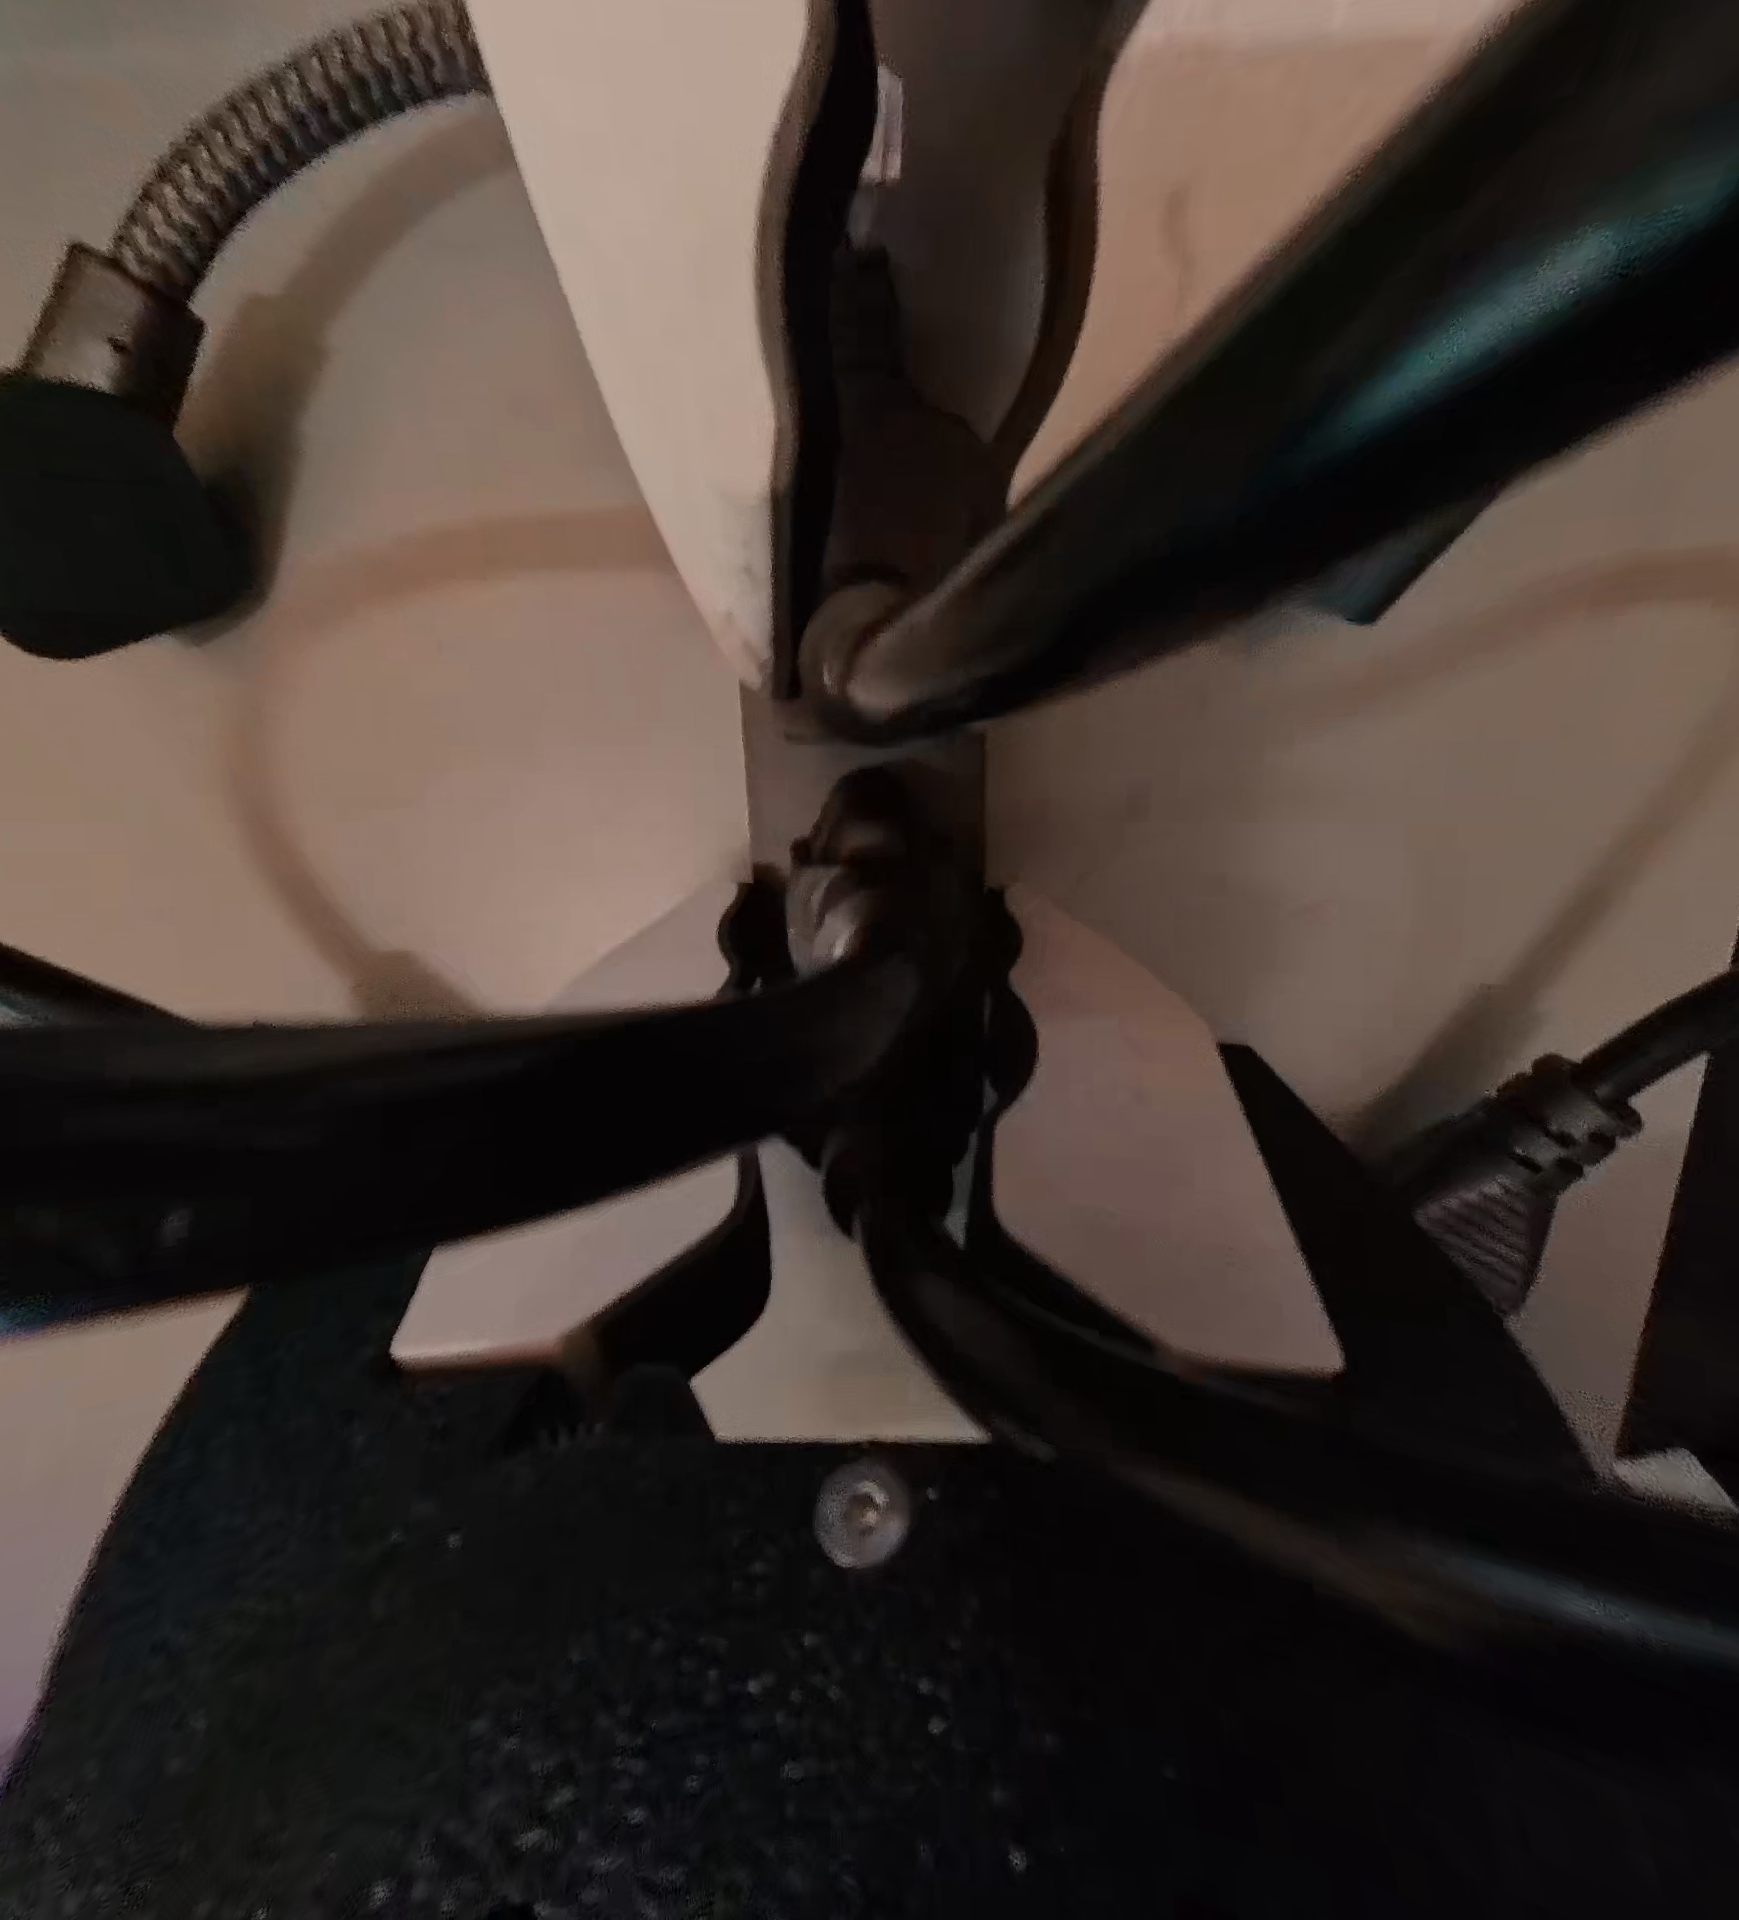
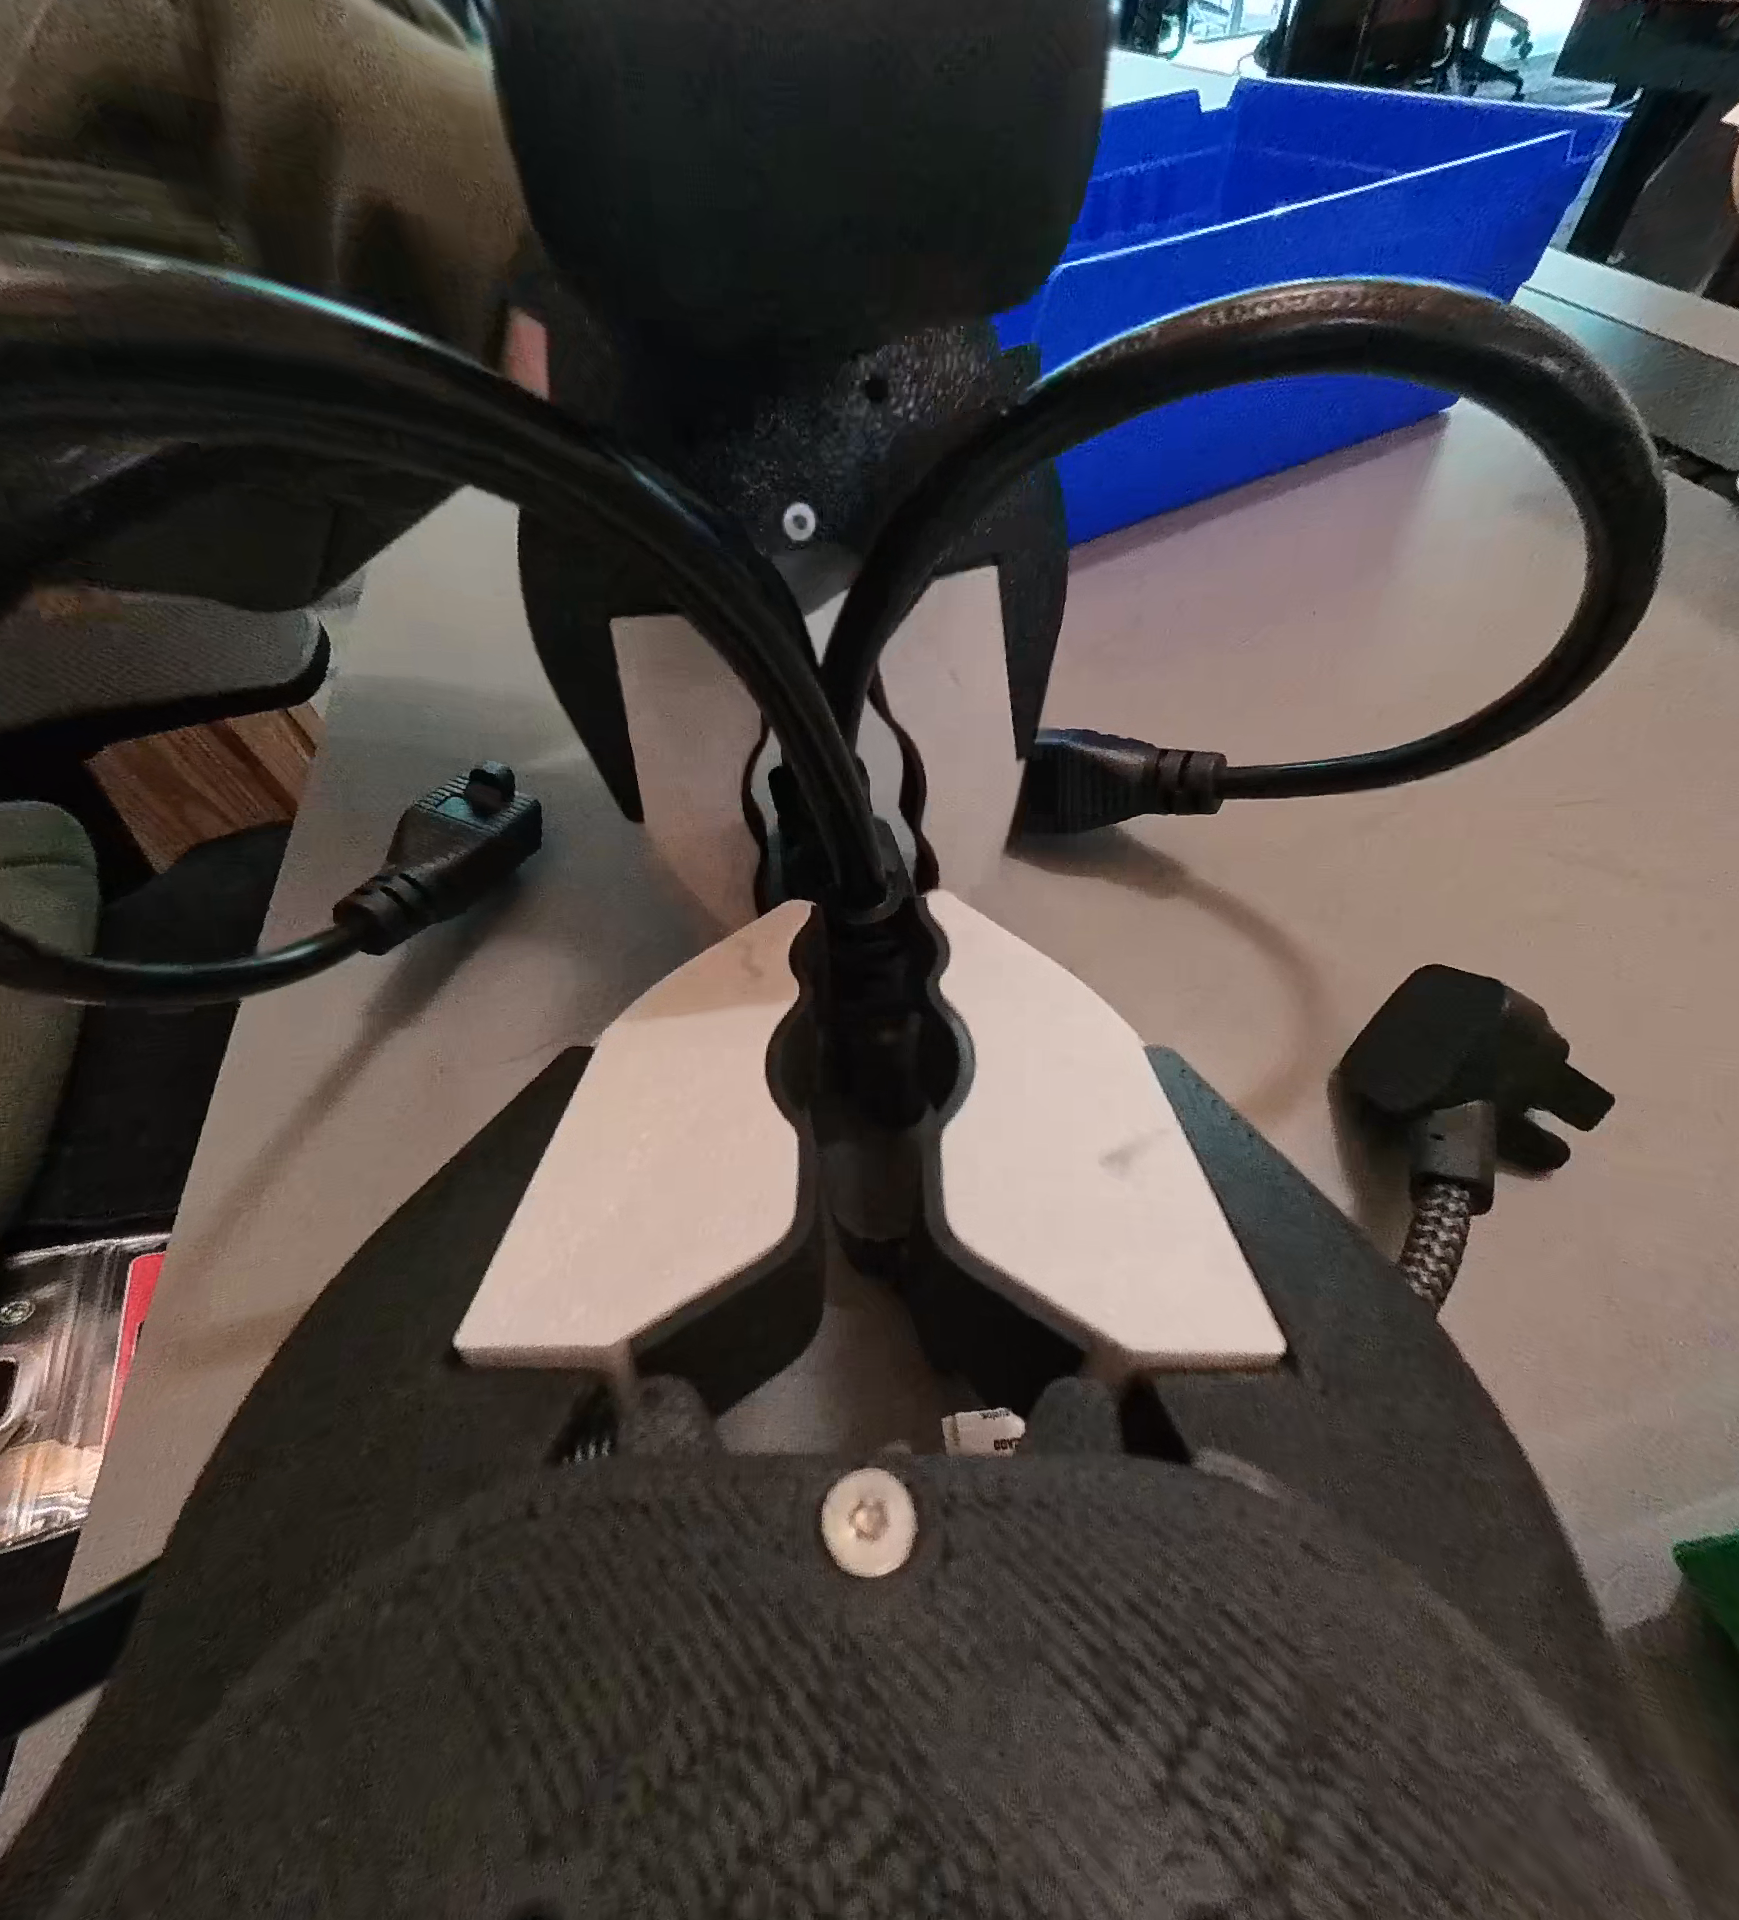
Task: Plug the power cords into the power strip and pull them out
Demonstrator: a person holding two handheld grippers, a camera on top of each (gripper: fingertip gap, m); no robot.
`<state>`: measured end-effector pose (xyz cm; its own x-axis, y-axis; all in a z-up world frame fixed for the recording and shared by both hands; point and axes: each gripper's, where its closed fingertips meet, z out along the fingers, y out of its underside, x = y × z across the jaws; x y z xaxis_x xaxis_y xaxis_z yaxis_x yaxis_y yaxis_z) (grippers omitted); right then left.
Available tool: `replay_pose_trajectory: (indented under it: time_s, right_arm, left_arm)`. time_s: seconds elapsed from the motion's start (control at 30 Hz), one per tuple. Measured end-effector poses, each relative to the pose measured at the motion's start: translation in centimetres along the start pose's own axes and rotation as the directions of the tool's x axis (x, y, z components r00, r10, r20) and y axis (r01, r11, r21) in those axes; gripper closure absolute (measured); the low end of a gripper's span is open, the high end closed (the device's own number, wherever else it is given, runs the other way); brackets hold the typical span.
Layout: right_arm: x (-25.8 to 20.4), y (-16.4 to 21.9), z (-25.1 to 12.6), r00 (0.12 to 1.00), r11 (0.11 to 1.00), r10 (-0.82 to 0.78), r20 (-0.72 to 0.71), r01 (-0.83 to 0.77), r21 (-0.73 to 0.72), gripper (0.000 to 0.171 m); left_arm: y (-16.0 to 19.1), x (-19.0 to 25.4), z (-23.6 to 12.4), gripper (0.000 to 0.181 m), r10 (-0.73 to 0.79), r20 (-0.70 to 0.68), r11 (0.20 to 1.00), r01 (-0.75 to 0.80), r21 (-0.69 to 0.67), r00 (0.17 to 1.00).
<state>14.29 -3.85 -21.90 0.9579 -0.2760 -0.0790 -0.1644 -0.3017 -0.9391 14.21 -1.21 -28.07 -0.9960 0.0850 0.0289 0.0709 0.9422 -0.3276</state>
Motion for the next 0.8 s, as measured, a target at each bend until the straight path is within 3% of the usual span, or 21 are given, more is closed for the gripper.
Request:
replay_pose_trajectory:
  time_s: [0.4, 0.63, 0.73, 0.8]
  right_arm:
    - [-0.11, -0.12, 0.07, 1.0, 0.999, 0.027, 0.016, -0.027, 0.028, 0.156]
    - [-0.03, -0.18, 0.15, 0.999, 0.999, -0.047, -0.027, 0.048, 0.011, 0.156]
    - [0.32, -0.23, 0.12, 1.0, 0.998, 0.006, 0.001, -0.006, 0.055, 0.156]
    - [0.08, -0.16, 0.03, 0.997, 0.997, -0.07, -0.03, 0.071, 0.027, 0.156]
  left_arm:
    - [0.29, 0.01, -0.11, 0.141, 0.007, 0.002, 0.997, -0.007, -0.073, 1.0]
    - [0.3, -0.01, -0.07, 0.14, 0.001, 0.005, 0.997, -0.001, -0.081, 1.0]
    - [0.21, -0.19, -0.03, 0.141, -0.017, 0.019, 0.996, 0.019, -0.086, 1.0]
    - [0.18, -0.23, -0.03, 0.14, -0.021, 0.026, 0.995, 0.023, -0.093, 0.999]
